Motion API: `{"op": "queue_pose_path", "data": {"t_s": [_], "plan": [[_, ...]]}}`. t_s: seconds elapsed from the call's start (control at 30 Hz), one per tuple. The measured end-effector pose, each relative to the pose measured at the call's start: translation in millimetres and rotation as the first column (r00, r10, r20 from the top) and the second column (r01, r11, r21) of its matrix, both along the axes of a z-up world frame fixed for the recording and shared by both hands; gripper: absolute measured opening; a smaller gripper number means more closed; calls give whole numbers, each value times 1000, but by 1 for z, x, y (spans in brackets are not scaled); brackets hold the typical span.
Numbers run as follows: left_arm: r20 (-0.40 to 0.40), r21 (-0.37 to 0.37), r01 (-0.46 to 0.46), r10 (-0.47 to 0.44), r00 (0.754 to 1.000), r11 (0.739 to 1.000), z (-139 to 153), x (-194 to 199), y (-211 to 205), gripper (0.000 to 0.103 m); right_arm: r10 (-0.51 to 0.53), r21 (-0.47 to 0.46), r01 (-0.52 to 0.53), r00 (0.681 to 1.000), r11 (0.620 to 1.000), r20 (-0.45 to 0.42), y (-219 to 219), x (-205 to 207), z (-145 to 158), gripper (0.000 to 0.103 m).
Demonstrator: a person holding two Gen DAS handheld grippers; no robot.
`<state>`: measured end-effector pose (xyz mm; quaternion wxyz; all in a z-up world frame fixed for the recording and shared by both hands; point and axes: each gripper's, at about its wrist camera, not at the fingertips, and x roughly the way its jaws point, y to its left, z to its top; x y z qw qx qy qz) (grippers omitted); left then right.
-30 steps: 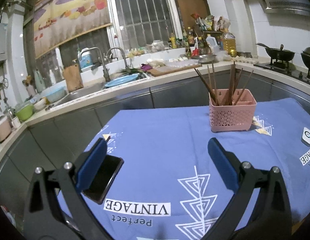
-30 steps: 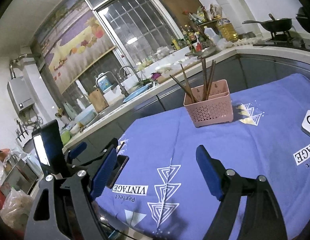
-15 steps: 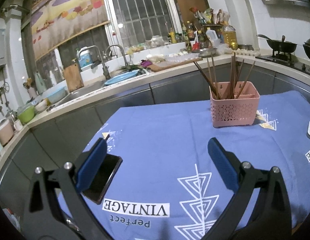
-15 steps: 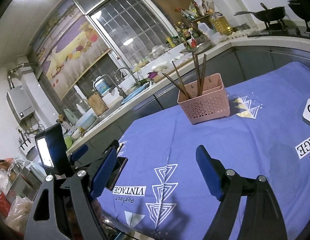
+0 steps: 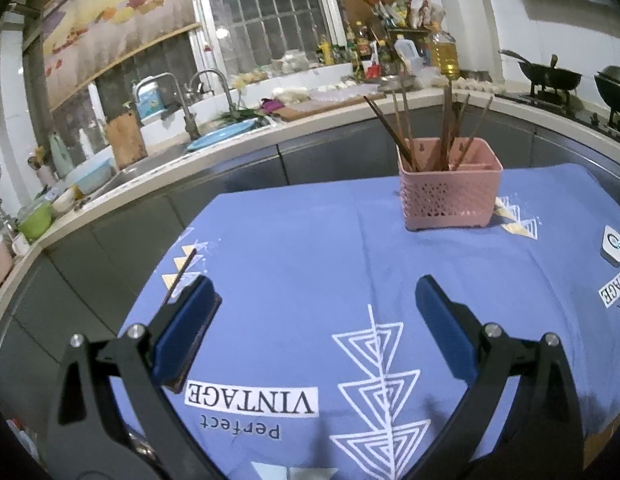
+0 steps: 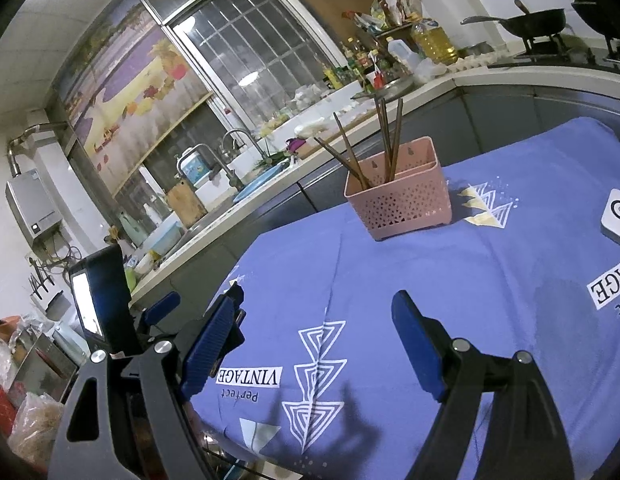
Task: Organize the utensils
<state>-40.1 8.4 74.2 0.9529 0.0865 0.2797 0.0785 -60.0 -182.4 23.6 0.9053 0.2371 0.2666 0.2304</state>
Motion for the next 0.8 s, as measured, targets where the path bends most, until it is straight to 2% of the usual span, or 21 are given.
{"op": "queue_pose_path", "data": {"t_s": [0.8], "plan": [[-31, 0, 30, -30, 999, 1000, -7, 1, -11, 97, 7, 0, -7, 999, 1000, -32, 2, 8, -11, 81]]}}
